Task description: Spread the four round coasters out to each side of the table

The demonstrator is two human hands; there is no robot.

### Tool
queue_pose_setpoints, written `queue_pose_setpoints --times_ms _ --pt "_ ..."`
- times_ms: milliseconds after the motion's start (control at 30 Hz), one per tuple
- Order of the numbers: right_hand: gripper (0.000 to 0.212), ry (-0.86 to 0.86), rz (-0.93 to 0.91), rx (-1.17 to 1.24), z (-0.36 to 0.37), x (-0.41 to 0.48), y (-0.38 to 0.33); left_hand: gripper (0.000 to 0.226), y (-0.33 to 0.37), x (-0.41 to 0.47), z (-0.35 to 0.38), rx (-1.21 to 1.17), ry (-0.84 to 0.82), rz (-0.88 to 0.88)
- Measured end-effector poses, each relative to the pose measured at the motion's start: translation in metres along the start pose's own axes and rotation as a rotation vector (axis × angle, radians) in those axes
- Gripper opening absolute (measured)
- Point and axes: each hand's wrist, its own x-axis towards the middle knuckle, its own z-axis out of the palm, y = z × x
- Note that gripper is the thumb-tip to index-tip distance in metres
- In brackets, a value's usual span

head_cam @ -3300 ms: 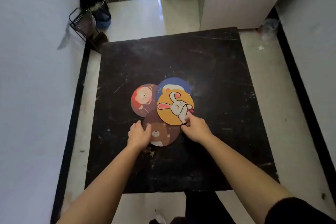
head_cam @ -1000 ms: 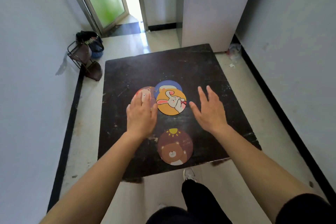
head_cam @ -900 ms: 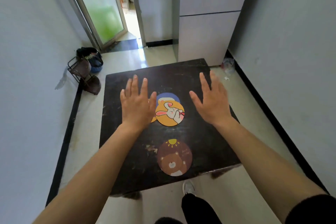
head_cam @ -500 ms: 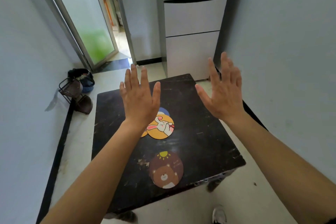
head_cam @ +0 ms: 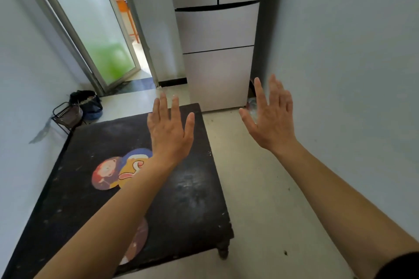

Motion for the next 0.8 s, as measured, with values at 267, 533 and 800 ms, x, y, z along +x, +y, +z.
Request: queue_pose_setpoints --times_ms 267,533,800 --pt "0.083 -0.096 -0.089 0.060 0.017 0.057 0.110 0.067 0.081 0.021 0.053 0.094 -0.051 -0.058" --pt "0.084 -0.218 -0.217 0.098 0.097 0.148 0.114 0.067 0.061 0.093 0.122 0.131 -0.055 -0.224" --pt "0.085 -0.374 -0.418 0.124 0.187 0.259 0.059 0.069 -0.001 0.149 0.166 0.061 -0.128 -0.499"
